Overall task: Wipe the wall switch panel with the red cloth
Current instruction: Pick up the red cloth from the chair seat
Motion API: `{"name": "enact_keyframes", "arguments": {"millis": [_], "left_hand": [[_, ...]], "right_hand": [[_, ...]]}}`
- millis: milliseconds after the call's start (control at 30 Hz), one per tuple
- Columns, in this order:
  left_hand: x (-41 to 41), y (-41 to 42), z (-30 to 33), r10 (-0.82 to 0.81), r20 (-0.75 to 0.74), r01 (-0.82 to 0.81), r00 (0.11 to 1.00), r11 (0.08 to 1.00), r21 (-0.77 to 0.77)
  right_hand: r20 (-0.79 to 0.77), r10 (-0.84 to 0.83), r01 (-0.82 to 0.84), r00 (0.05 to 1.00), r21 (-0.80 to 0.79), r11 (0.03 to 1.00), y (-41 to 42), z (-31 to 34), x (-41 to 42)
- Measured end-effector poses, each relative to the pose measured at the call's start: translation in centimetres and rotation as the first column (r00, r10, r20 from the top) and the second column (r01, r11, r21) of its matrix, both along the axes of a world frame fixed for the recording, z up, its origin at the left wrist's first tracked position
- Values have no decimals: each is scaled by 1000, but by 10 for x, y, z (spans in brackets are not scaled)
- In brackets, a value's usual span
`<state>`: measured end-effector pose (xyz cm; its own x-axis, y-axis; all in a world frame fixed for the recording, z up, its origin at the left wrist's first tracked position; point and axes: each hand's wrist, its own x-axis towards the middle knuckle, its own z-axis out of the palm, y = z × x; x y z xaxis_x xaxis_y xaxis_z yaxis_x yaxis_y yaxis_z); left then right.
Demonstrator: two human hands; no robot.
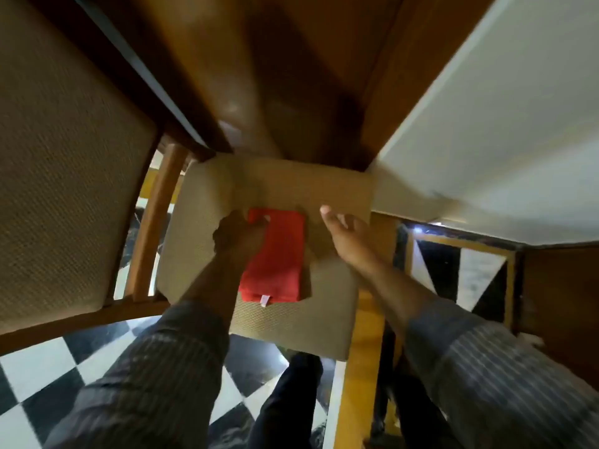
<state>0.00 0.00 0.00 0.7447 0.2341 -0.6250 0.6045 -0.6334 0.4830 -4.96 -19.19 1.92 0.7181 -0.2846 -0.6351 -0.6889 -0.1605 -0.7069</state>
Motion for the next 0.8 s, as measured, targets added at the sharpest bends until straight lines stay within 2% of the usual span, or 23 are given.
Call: {"name": "enact_keyframes", "arguments": {"millis": [33,133,233,367,567,667,800], "left_hand": [[0,9,-20,-10,-47,12,999,999,38],[-5,20,-63,42,-88,-43,995,999,-17],[-6,23,-88,124,-73,-129,990,989,-69],[-3,21,-87,126,-141,-153,982,967,-203],[-7,23,-71,150,-158,-193,976,929,-316],[-6,10,-42,163,-139,-203,977,908,-366],[-3,-41,30,107,-36,-112,994,884,-454]], "right_hand": [[-57,25,-24,998,18,1000,17,-24,4],[-140,56,-56,989,1,998,53,-82,6],[-148,-73,60,986,-97,994,68,-104,11],[-162,-101,92,982,-63,994,67,-110,12],[-120,-65,73,991,70,995,68,-91,16],[-48,-33,36,998,55,998,53,-65,12],[84,-66,66,994,0,998,0,2,3]]}}
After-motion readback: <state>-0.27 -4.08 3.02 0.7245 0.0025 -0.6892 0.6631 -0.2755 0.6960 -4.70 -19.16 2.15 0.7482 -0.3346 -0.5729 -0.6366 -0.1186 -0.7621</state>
